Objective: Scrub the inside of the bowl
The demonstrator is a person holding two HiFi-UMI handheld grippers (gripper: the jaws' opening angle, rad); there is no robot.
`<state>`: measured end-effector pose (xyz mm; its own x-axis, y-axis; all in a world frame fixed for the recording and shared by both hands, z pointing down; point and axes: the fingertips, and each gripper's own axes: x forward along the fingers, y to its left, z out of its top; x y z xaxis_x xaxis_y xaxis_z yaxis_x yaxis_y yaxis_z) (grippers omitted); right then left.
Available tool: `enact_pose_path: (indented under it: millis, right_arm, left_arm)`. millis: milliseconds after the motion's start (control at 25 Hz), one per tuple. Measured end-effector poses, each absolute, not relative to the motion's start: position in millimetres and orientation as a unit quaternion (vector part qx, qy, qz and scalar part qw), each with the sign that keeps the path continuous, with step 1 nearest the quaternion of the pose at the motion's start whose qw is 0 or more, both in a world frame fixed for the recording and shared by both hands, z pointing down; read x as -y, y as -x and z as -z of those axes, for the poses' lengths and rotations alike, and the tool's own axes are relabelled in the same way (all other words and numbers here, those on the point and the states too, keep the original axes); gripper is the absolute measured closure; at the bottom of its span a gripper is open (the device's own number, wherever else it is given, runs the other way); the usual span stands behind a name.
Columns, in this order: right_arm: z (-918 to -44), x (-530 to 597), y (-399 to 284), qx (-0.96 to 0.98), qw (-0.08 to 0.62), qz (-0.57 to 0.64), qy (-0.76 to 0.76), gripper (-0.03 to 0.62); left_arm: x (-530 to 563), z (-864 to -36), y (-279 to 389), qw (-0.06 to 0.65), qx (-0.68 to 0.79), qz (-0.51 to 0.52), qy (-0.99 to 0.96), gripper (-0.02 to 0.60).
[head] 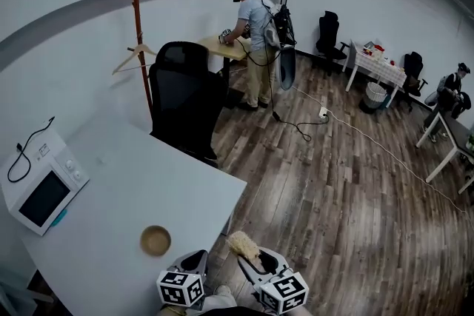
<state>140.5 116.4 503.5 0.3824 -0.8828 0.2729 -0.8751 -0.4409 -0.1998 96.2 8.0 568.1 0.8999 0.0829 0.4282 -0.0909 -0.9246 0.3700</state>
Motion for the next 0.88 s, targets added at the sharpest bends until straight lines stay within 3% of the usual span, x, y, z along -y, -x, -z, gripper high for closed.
enact_pose_path:
  millis: [360, 880]
  right_arm:
    - [-513, -29, -154, -0.598, -0.012, 0.179, 0.781, 0.413]
    - [-520, 82, -126, -0.734, -0.056, 0.182, 0.652, 0.413]
  left_arm:
    - [83, -582, -90, 0.216, 0.092, -0.214, -0.948, 0.561]
    - [158, -608, -5, 0.269, 0.276, -0.208, -0.899, 0.561]
